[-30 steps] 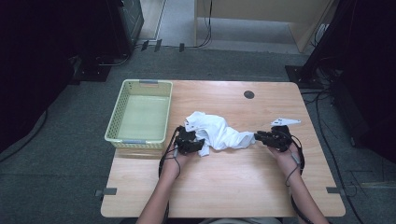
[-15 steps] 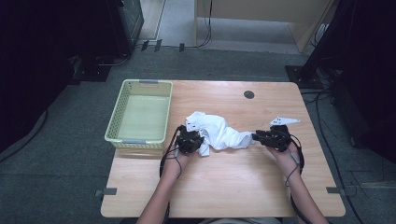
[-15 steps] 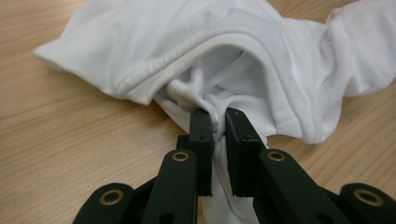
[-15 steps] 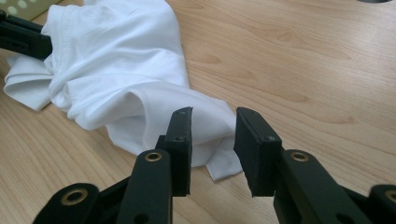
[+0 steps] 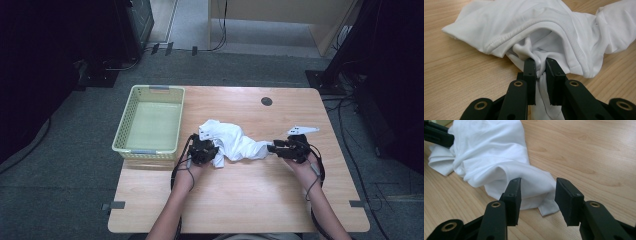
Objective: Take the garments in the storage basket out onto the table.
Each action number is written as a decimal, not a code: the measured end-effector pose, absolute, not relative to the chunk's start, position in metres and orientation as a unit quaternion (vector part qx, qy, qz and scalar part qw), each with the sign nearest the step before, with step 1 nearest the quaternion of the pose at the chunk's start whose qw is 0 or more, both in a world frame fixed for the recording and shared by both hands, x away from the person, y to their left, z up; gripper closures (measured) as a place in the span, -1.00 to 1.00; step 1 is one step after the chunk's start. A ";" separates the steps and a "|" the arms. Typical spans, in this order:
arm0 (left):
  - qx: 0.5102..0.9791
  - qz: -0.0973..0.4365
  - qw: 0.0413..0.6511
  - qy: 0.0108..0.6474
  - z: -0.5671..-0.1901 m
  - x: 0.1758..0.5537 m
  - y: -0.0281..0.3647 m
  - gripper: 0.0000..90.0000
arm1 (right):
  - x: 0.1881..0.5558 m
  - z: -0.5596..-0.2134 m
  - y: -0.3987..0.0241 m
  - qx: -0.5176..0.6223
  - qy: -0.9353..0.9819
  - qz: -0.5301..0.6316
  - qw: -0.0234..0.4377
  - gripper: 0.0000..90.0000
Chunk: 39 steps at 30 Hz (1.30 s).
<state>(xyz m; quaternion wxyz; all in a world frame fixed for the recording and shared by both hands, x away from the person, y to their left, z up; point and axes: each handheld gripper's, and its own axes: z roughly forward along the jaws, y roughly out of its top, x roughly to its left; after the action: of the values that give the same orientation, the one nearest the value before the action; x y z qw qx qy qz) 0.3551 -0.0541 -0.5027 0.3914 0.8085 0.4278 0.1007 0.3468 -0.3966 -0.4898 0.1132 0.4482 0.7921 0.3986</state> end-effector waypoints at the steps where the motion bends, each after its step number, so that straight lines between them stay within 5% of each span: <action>1: 0.808 0.101 0.391 0.428 -0.503 0.355 -0.054 0.80 | 0.346 -0.488 -0.396 0.447 0.792 0.401 0.112 0.24; 18: 0.809 0.102 0.392 0.426 -0.501 0.354 -0.055 0.78 | 0.342 -0.483 -0.382 0.424 0.804 0.403 0.108 0.05; 24: 0.810 0.102 0.390 0.426 -0.502 0.354 -0.056 0.80 | 0.345 -0.494 -0.372 0.422 0.810 0.391 0.114 0.28; 31: 0.810 0.102 0.386 0.430 -0.503 0.354 -0.056 0.82 | 0.347 -0.499 -0.373 0.429 0.806 0.384 0.137 0.86; 39: 0.811 0.110 0.385 0.427 -0.501 0.354 -0.054 0.82 | 0.350 -0.497 -0.395 0.456 0.789 0.386 0.143 0.98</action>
<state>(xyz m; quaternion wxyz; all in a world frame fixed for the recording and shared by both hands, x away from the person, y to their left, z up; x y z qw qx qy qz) 0.3542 -0.0537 -0.5006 0.3850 0.8107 0.4272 0.1098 0.3498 -0.3946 -0.4971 0.1434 0.4563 0.7889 0.3858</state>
